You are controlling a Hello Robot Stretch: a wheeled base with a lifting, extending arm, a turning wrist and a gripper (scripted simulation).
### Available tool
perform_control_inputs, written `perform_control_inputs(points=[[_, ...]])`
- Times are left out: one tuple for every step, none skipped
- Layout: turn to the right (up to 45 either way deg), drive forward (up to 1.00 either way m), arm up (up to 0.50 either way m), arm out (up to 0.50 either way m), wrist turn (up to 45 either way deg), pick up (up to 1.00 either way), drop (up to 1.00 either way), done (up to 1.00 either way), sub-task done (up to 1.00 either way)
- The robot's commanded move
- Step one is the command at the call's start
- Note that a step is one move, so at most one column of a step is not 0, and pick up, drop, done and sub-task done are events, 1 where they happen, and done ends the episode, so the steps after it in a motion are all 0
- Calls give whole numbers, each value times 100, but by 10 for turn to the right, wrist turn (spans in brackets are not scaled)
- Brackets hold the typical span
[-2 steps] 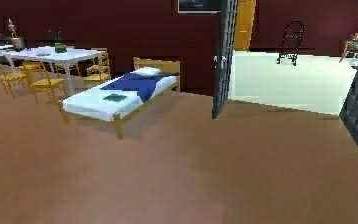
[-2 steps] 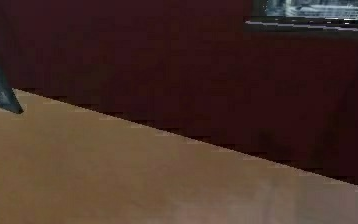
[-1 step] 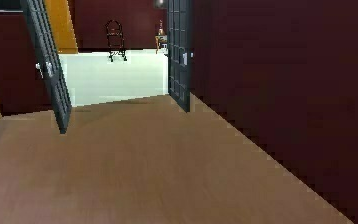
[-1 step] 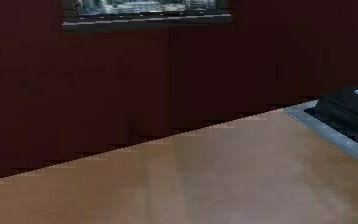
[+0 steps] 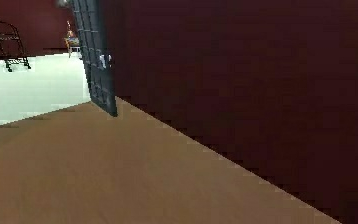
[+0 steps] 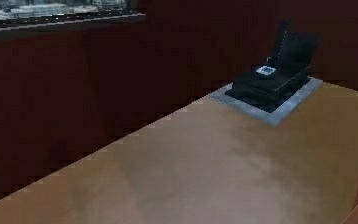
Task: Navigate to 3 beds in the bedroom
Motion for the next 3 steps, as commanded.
perform_control_inputs(points=[[0, 20, 0, 0, 0, 0, 0, 0, 0], [-450, 0, 0, 0, 0, 0, 0, 0, 0], [-330, 0, 0, 0, 0, 0, 0, 0, 0]])
